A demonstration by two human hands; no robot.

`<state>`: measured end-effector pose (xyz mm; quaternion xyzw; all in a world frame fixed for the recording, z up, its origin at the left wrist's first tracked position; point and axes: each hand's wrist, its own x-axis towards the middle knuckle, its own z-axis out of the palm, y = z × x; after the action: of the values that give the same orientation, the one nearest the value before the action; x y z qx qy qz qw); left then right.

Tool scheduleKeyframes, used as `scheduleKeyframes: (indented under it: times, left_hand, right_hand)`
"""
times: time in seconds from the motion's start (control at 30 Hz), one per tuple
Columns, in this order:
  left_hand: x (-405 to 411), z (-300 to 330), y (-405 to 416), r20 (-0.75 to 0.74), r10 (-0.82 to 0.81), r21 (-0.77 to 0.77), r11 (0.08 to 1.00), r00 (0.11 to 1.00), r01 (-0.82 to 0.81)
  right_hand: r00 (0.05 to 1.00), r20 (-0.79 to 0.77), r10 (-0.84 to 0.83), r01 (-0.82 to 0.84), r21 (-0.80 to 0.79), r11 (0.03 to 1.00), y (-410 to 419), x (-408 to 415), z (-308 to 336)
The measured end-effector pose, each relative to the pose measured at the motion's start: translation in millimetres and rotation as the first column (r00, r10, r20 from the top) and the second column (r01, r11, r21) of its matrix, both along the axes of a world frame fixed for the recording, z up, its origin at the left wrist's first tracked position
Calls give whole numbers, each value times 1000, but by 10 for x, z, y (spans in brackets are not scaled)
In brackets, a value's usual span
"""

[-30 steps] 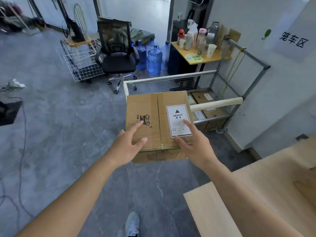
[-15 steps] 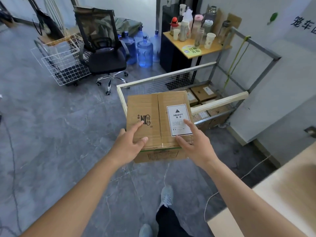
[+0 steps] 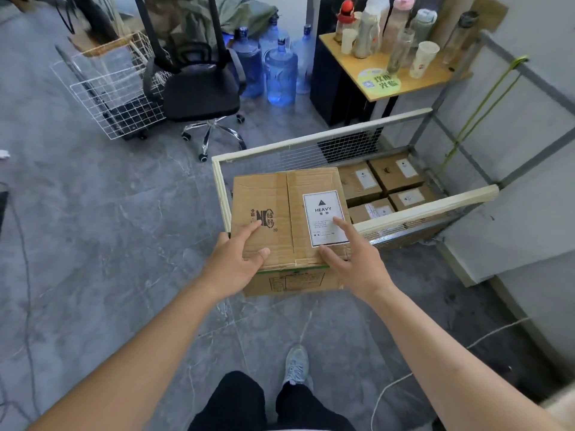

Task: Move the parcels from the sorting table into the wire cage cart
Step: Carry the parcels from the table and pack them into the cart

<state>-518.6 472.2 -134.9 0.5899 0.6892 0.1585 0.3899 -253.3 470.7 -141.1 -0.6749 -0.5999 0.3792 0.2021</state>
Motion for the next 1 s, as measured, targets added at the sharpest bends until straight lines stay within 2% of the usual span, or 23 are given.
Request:
scheduleKeyframes:
  times: [0.17, 0.37, 0.73, 1.0]
  left_hand:
    - [-23, -171, 428, 41, 42, -52, 998, 998, -40]
    - [-214, -487, 1016, 31, 12, -152, 988, 999, -7]
    - [-511, -1196, 1961, 117, 41, -290, 957, 992, -5]
    - [-476, -1645, 2478, 69, 120, -361, 928, 990, -87]
  right_hand:
    - [1000, 6, 18, -18, -45, 999, 518, -25, -153]
    - [1000, -14, -19, 17, -123, 992, 1114, -207, -413]
    - [987, -11, -162, 158, -162, 974, 2043, -720, -945]
    - [990, -6, -141, 135, -234, 963, 2727, -723, -1449]
